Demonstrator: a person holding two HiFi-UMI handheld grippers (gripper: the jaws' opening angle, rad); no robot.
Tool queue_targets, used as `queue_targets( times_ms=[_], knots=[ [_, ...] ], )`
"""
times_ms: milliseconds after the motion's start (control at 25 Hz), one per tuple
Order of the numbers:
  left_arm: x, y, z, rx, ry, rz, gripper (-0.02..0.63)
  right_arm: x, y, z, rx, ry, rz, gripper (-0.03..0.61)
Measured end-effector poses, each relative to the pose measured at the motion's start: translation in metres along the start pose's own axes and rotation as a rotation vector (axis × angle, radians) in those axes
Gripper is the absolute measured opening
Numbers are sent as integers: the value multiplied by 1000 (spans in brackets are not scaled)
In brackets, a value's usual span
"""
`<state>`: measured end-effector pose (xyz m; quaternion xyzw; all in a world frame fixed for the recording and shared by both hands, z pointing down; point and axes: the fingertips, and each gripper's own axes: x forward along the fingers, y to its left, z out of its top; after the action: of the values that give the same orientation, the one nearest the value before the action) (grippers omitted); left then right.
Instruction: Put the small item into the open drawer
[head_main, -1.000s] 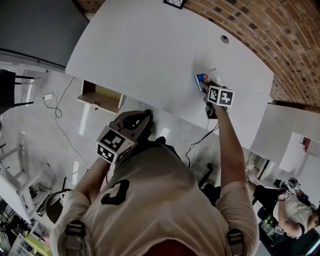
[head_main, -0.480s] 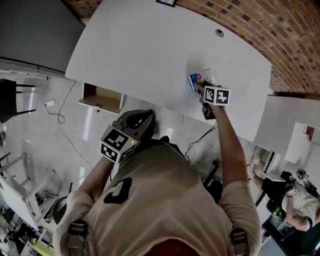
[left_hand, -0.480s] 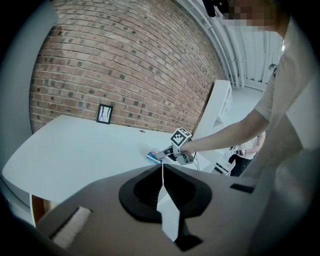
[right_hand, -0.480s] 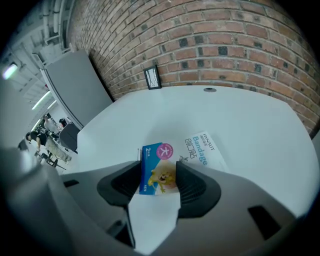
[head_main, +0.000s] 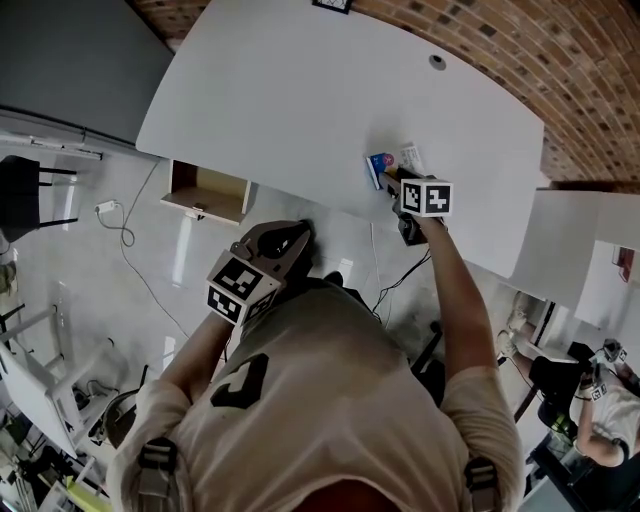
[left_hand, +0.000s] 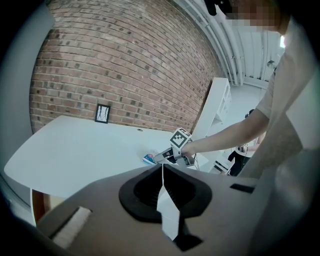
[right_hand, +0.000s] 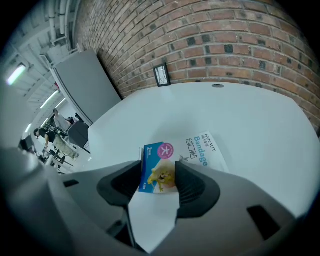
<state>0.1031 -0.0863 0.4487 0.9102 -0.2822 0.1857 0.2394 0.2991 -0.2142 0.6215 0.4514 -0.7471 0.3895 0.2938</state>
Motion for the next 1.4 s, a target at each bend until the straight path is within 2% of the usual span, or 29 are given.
queue_targets(
  times_ms=[480,920,1160,1400],
  knots=[
    [2,-34,-24,-6,20,5,9,-12,32,-37,-39,9,85,193],
    [1,-52,-43,-28,25,37,9,-19,42,-58,-66,11,117,192],
    [-8,-42,-53,-55,31,35,9,-21,57,-61,-63,5,116,192],
    [3,-20,-57,-131,18,41,9,-17,63,-59,-61,11,130,192]
  ],
)
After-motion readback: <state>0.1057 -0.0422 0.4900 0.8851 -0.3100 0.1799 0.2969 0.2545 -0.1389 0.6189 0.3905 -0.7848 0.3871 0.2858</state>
